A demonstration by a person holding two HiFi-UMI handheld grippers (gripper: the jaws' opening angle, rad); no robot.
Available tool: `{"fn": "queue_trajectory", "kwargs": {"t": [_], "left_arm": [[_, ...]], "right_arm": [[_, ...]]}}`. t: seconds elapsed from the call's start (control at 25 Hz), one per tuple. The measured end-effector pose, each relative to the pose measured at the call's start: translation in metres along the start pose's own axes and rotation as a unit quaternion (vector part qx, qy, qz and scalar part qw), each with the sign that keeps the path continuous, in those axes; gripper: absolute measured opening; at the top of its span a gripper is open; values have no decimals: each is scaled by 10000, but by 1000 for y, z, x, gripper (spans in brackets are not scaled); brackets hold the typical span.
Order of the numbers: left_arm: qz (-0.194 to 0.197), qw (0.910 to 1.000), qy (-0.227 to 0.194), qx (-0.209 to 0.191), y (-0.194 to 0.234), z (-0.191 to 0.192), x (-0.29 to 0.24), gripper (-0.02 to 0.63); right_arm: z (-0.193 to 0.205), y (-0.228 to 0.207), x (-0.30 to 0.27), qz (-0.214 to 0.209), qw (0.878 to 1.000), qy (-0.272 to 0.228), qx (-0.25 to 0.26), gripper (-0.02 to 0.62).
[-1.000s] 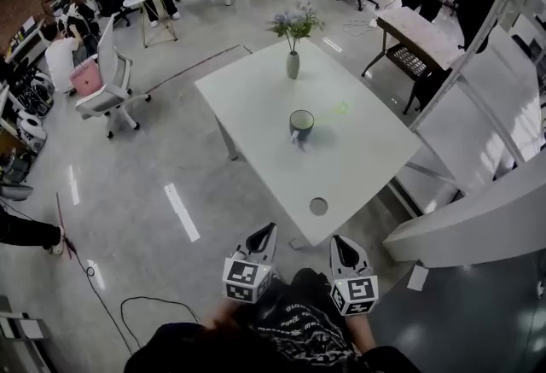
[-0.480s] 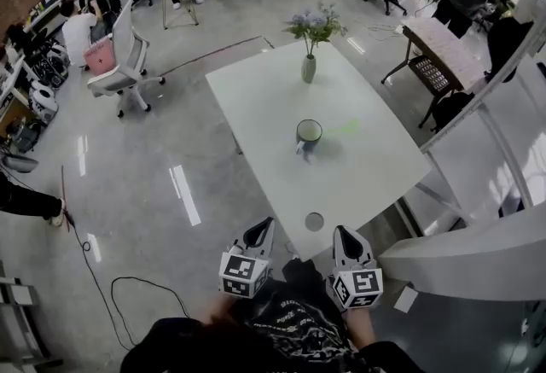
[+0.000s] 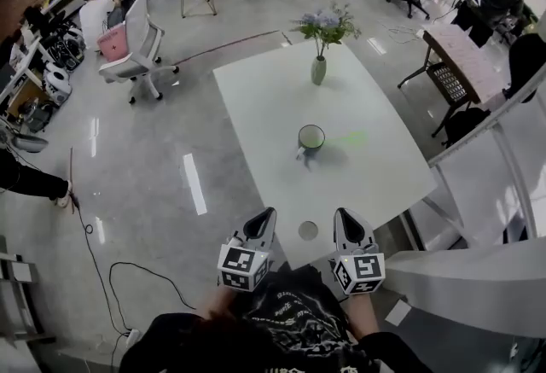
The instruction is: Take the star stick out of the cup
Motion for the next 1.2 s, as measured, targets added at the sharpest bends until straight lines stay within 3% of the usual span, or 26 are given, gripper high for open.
{"fn": "queue_trajectory", "kwargs": {"t": [0.44,0.64,0.8,1.2], "left_arm": [[-377,9993,-20,-20,-13,-7,-48,20],[-594,9982,-94,76,-16,-6,-61,20],[-739,9972,-86,90,-12,-4,-67,20],[-785,9969,-84,60,-11,-1,-77,20]], "right_arm": [[-20,-56,-56,-465,9989,69,-54,9],[-16,-73,-73,-683,9970,132,-331,71],[-18,-83,-92,-724,9962,126,-475,140],[-16,-98,-131,-672,9958,220,-574,146]]}}
Point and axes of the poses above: the fingertips, and each gripper's own axes: x backward along the fingers, y to its left, z out of its underside, the point moved 3 cm from there along x, backward along the fingers, and after that the axes turned 3 degrees about -y, right-handed, at the moved point
